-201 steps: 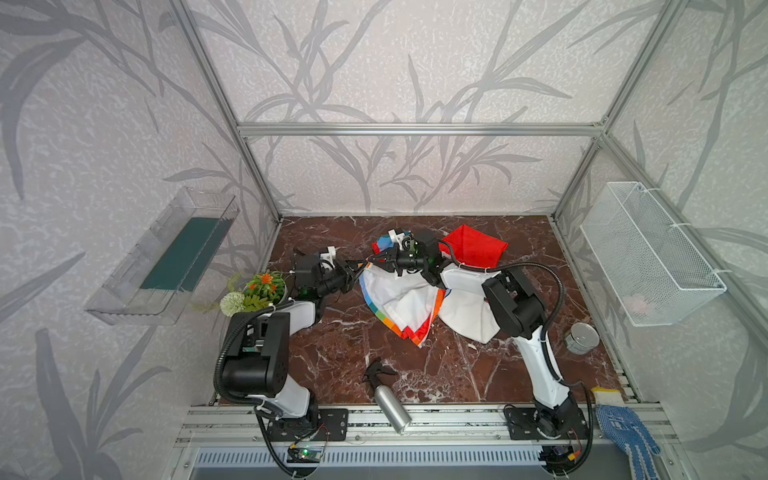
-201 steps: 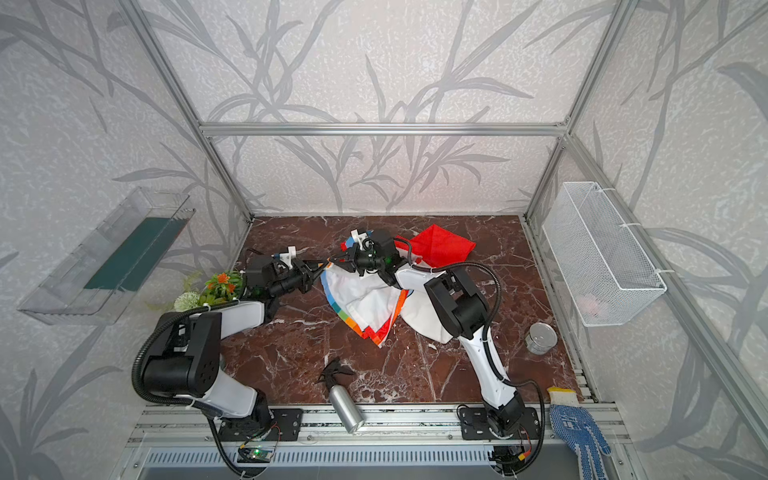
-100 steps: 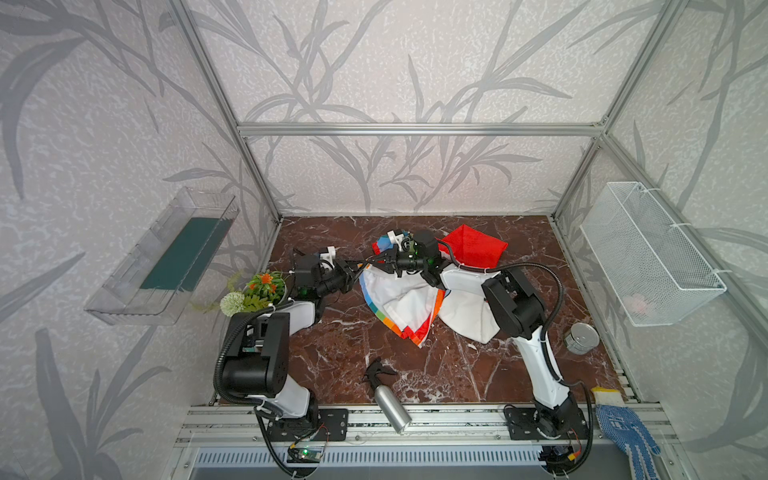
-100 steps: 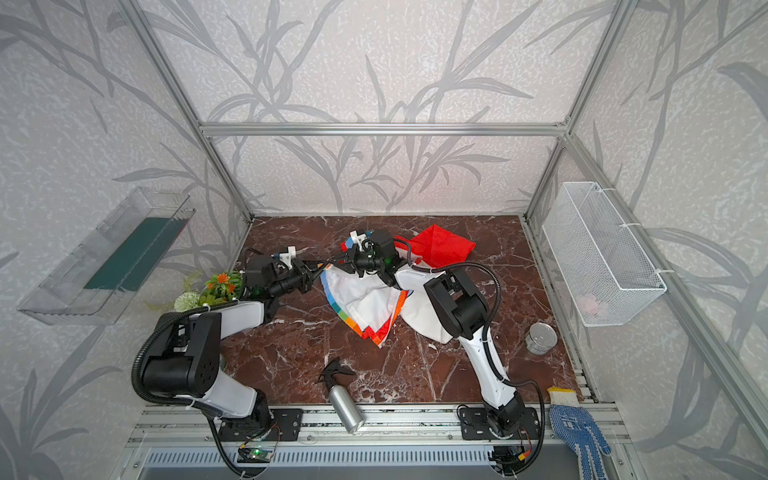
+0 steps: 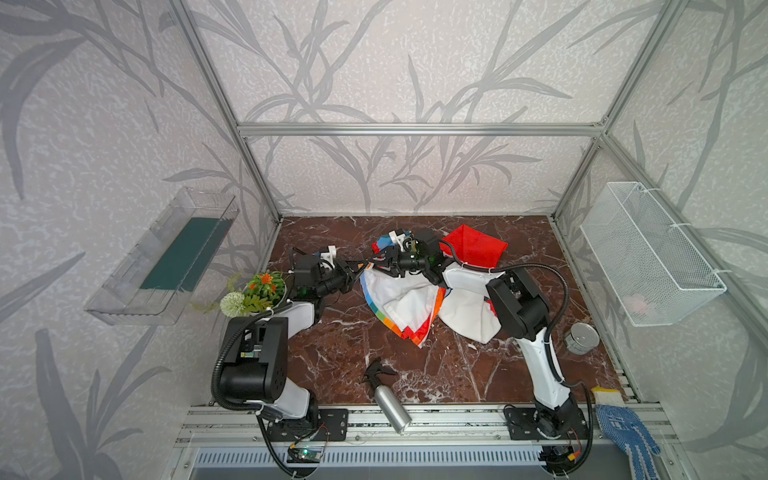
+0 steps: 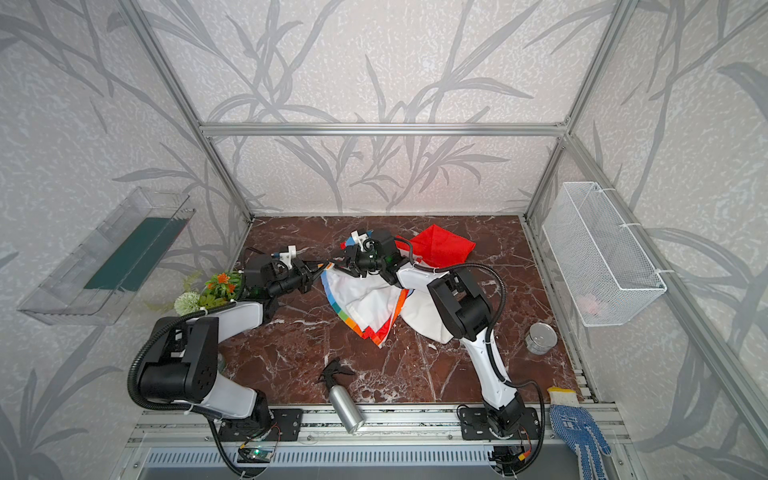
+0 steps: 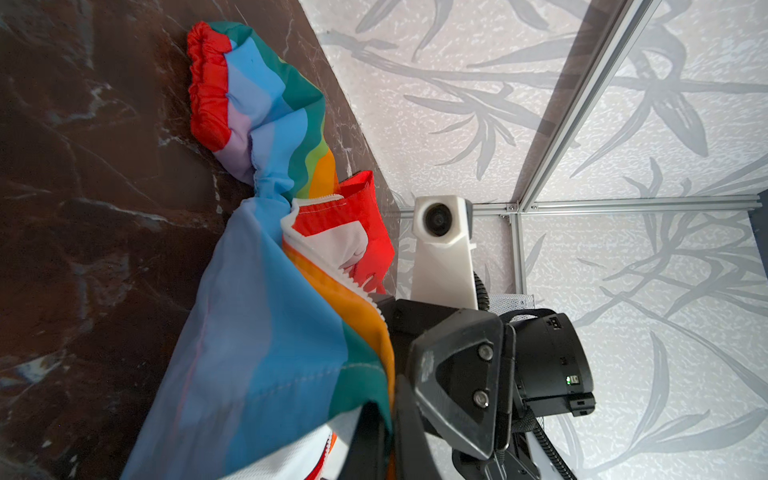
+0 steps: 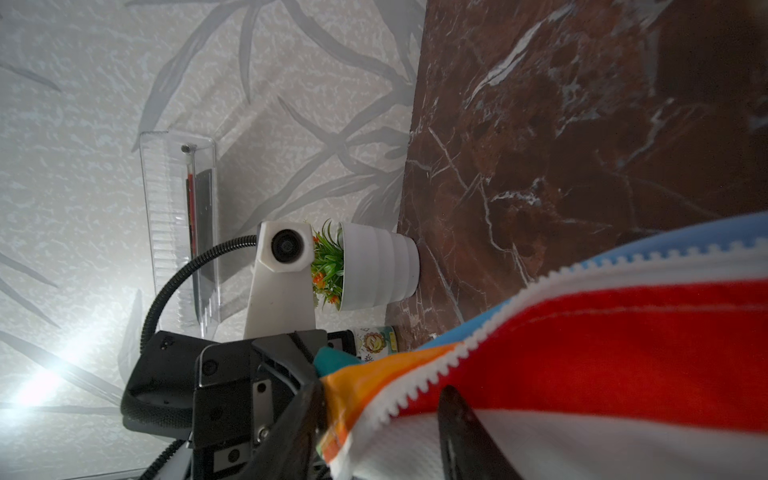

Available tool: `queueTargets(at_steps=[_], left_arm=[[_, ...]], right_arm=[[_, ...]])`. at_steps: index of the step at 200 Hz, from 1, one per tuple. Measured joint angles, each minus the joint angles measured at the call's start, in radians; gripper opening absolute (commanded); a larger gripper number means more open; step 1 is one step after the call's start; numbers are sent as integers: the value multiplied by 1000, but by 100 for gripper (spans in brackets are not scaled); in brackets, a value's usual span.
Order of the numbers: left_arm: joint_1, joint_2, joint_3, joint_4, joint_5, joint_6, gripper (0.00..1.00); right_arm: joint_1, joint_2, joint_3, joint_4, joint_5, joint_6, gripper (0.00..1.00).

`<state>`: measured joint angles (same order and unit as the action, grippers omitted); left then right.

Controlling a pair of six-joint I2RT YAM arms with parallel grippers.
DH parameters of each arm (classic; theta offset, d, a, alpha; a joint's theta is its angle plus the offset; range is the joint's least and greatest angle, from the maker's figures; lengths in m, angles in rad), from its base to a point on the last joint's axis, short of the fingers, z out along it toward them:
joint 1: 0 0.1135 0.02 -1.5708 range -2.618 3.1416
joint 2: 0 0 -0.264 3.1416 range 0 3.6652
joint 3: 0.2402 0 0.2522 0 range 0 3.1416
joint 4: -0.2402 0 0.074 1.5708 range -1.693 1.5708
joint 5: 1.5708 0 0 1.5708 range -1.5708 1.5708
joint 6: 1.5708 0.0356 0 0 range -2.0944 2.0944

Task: Zip up the jacket

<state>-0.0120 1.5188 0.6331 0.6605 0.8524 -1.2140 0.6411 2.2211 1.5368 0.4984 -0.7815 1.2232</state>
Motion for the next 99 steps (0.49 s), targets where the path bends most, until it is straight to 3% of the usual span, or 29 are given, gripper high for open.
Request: queueTargets(at_steps=[36, 73, 99], left_arm=[[0, -48, 0, -52, 19, 13, 0], [0, -113, 10, -175, 27, 78, 0], [0, -128, 11, -232, 32, 122, 0]], right_arm=[[-5, -239, -219, -115, 87, -56, 67], [19, -527, -262, -632, 336, -256, 67], [78, -623, -242, -940, 529, -344, 66]])
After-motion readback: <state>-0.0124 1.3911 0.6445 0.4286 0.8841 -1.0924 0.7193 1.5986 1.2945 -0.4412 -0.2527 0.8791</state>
